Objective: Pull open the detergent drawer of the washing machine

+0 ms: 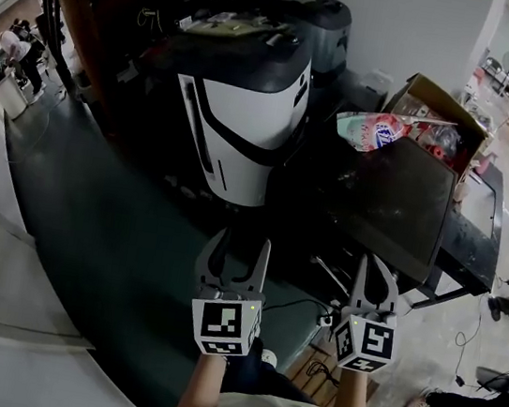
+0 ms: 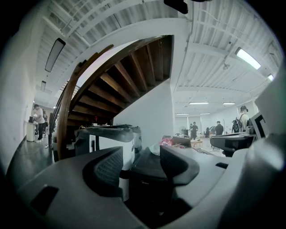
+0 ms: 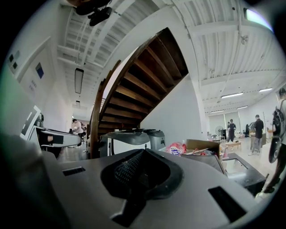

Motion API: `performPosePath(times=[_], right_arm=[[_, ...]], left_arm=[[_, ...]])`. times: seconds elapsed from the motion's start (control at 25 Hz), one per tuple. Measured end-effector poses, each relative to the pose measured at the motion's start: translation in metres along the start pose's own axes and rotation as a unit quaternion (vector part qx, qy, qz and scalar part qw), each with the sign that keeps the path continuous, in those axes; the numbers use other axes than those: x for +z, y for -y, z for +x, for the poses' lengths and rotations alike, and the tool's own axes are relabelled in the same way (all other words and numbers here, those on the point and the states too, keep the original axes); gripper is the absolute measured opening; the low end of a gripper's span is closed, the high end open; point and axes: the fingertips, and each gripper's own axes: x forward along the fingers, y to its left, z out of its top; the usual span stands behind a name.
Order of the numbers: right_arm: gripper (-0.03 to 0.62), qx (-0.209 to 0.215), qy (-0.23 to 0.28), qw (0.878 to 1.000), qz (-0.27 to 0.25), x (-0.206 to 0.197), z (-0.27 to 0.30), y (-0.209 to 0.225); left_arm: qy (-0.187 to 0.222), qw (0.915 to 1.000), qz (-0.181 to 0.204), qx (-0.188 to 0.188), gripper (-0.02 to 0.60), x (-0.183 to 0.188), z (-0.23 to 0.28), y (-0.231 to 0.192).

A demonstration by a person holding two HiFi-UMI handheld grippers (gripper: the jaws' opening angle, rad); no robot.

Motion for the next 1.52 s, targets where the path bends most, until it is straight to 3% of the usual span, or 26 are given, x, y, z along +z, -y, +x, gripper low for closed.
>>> performPosePath(times=[0.44,0.84,1.12,1.44,1.52], right_arm=[[0.014,-0.014,-0.027,1.000,0.003,-0.024,0.072,0.008],[0.014,-0.037,-0.055,0.998,0.017,-0.054,0.128,0.010],[0.015,-0.047,-0.080,0.995,0.024,-0.087,0.155,0.010],[0.014,-0.047,-0.105,0.993,0.025,-0.119,0.178,0.009],[0.014,-0.047,-0.110,0.993,0.026,-0.128,0.183,0.009]], left_arm=[[-0.014,0.9972,-0.060,-0.043,0.255,-0.028,0.081,-0.015],[-0.047,0.9866,-0.128,-0.088,0.255,-0.073,0.150,-0.033],[-0.088,0.9713,-0.189,-0.114,0.255,-0.124,0.189,-0.036],[-0.117,0.9412,-0.284,-0.142,0.254,-0.175,0.227,-0.032],[-0.121,0.9370,-0.294,-0.145,0.255,-0.187,0.235,-0.031]])
